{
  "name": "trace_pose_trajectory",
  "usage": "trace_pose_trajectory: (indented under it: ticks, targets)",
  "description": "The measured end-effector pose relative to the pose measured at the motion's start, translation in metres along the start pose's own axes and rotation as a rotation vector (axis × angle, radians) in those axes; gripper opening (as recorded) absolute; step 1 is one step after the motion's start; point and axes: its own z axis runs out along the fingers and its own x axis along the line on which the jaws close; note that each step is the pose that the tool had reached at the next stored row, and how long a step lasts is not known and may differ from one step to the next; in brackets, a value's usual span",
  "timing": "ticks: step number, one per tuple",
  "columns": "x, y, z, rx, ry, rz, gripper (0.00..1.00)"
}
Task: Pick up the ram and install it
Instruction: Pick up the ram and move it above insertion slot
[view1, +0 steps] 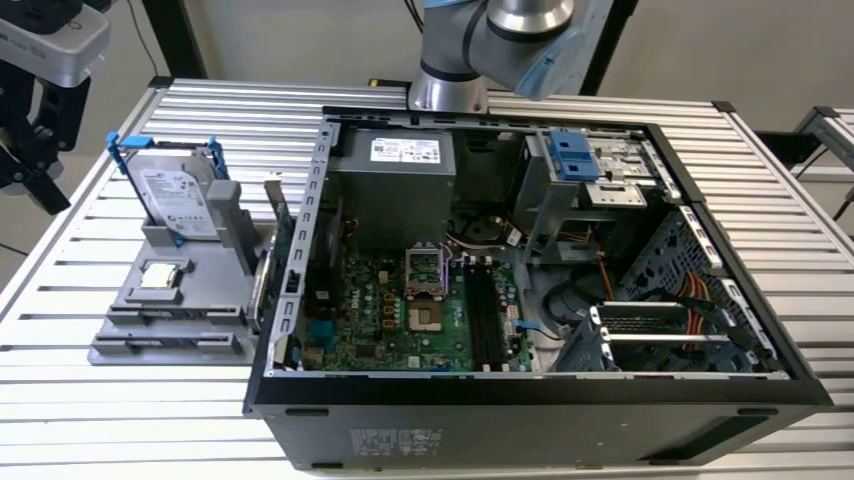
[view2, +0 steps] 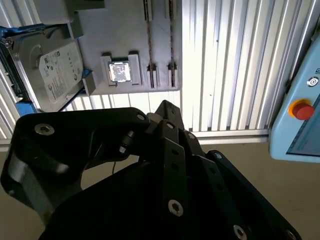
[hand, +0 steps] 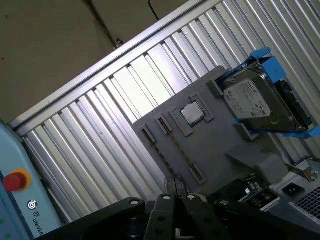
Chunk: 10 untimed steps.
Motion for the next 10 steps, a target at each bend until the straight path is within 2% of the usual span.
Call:
trace_pose_trajectory:
  ticks: [10]
  targets:
    - [0.0000,0.0000,0.0000,-0.0001,0.0005,-0.009,0.00]
